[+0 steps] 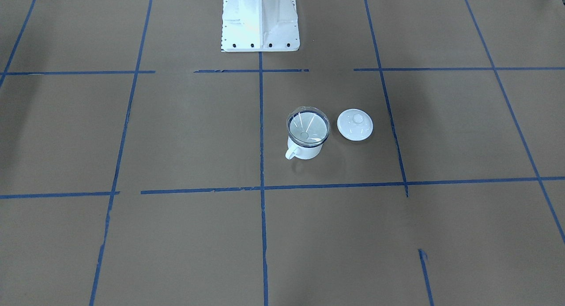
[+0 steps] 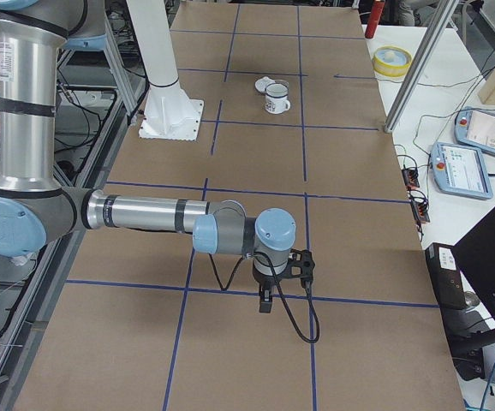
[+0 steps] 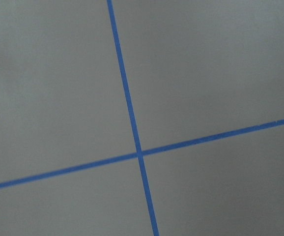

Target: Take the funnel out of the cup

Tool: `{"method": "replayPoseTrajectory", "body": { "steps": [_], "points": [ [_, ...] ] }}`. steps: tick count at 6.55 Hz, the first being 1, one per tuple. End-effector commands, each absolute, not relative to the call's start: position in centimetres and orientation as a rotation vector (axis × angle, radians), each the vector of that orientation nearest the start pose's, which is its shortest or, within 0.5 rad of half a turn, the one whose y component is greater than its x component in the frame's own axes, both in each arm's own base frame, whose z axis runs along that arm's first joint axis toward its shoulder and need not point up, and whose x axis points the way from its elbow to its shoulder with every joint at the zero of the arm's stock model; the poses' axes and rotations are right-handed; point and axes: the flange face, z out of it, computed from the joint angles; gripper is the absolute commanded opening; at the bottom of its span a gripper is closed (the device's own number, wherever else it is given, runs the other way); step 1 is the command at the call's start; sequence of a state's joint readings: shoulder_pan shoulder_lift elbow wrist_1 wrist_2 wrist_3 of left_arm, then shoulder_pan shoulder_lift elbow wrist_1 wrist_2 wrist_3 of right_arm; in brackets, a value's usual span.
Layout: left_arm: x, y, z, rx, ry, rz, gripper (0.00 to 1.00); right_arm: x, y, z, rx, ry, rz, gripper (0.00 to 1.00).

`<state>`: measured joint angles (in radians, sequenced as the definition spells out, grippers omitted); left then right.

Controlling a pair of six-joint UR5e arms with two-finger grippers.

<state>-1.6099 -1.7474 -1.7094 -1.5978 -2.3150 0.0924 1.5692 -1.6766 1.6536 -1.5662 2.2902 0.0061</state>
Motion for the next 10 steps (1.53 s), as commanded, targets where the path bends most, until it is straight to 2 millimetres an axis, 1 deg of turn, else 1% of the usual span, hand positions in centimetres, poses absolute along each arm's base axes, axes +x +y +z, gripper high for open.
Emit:
{"method": "replayPoseTrajectory", "body": {
  "steps": [1, 2, 3, 4, 5, 6, 7, 8, 9, 10],
  "points": [
    [-9.0, -57.8, 44.3, 0.505, 0.725, 0.063, 1.0, 6.7, -44.6, 67.1, -0.02, -0.719, 0.011, 1.0],
    [-6.9, -57.9, 41.3, 0.467, 0.881, -0.121, 1.0, 6.7, -44.6, 67.1, -0.02, -0.719, 0.011, 1.0],
    [-1.3, -57.9, 38.0, 0.438, 0.959, -0.13, 1.0, 6.7, -44.6, 67.1, -0.02, -0.719, 0.011, 1.0],
    [7.3, -58.3, 33.8, 0.462, 0.937, -0.065, 1.0, 6.7, -44.6, 67.1, -0.02, -0.719, 0.011, 1.0],
    [16.3, -58.2, 30.6, 0.394, 0.973, -0.109, 1.0, 6.7, -44.6, 67.1, -0.02, -0.719, 0.011, 1.0],
    [22.0, -57.9, 27.0, 0.338, 1.026, -0.121, 1.0, 6.7, -44.6, 67.1, -0.02, -0.719, 0.011, 1.0],
    [27.7, -56.4, 24.0, 0.193, 1.054, -0.204, 1.0, 6.7, -44.6, 67.1, -0.02, -0.719, 0.011, 1.0],
    [33.6, -55.9, 18.0, 0.087, 1.008, -0.271, 1.0, 6.7, -44.6, 67.1, -0.02, -0.719, 0.011, 1.0],
    [40.3, -53.6, 13.7, 0.015, 0.969, -0.314, 1.0, 6.7, -44.6, 67.1, -0.02, -0.719, 0.011, 1.0],
    [44.5, -53.4, 11.8, -0.027, 0.955, -0.357, 1.0, 6.7, -44.6, 67.1, -0.02, -0.719, 0.011, 1.0]
  ]
}}
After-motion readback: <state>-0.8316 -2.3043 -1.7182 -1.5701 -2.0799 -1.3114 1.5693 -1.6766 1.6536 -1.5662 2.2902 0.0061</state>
